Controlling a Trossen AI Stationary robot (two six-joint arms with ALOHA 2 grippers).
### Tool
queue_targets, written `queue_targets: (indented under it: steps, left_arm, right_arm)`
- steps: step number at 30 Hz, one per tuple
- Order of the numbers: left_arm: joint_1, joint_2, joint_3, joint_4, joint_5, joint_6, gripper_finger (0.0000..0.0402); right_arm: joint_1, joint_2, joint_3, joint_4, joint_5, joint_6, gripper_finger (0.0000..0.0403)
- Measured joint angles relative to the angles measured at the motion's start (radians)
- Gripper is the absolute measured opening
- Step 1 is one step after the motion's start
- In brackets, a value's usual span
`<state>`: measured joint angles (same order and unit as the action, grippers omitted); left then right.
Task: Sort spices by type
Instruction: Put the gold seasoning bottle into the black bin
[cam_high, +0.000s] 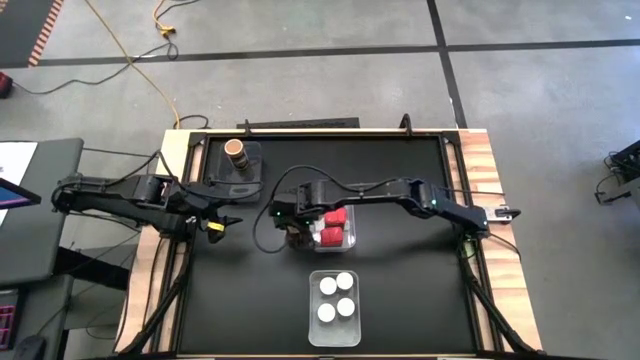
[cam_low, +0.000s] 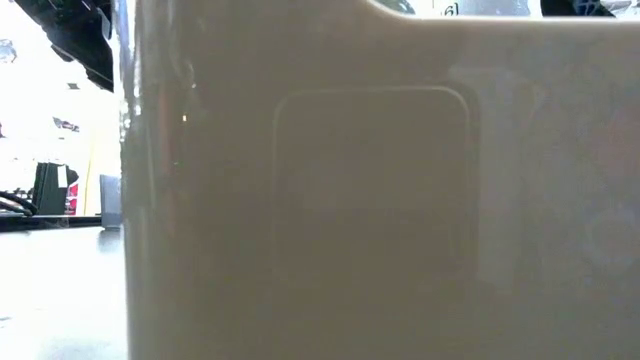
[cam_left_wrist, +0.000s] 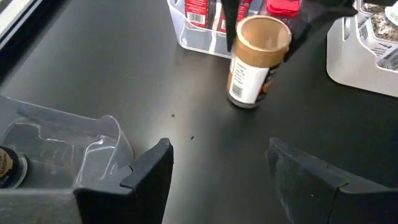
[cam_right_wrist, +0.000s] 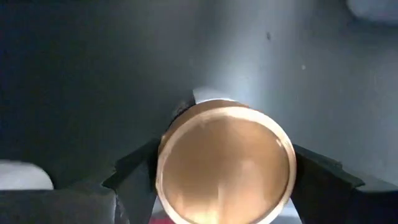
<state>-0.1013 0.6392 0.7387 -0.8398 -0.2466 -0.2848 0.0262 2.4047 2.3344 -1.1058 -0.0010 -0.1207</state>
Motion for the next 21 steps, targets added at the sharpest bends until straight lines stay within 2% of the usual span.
queue_targets:
  steps: [21]
  left_arm:
    - [0.0,0.0,0.0,-0.001,0.0,0.005,0.0247]
  right_arm:
    - [0.007,-0.006,-0.001,0.037,0.006,0.094,0.0328]
